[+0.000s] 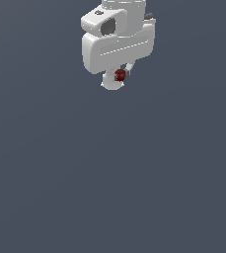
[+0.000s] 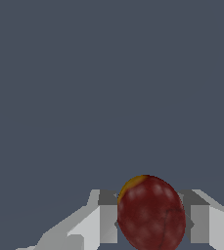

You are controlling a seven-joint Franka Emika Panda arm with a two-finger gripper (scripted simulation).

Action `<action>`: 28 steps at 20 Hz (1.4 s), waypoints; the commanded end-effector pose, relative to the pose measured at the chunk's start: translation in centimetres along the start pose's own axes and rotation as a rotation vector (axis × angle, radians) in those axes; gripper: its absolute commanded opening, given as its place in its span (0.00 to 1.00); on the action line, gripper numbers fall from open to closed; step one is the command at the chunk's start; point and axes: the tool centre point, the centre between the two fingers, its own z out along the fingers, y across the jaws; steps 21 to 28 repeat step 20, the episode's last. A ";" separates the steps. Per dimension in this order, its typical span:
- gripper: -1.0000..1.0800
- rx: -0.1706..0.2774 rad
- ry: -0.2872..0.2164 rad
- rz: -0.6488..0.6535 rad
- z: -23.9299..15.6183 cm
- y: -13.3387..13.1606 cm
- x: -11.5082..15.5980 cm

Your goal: Pick up the object and move it to a goal position.

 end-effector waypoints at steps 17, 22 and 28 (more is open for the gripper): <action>0.00 0.000 -0.002 0.001 -9.0 1.5 0.0; 0.00 0.000 -0.002 0.001 -9.1 1.5 0.0; 0.00 0.000 -0.002 0.001 -9.1 1.5 0.0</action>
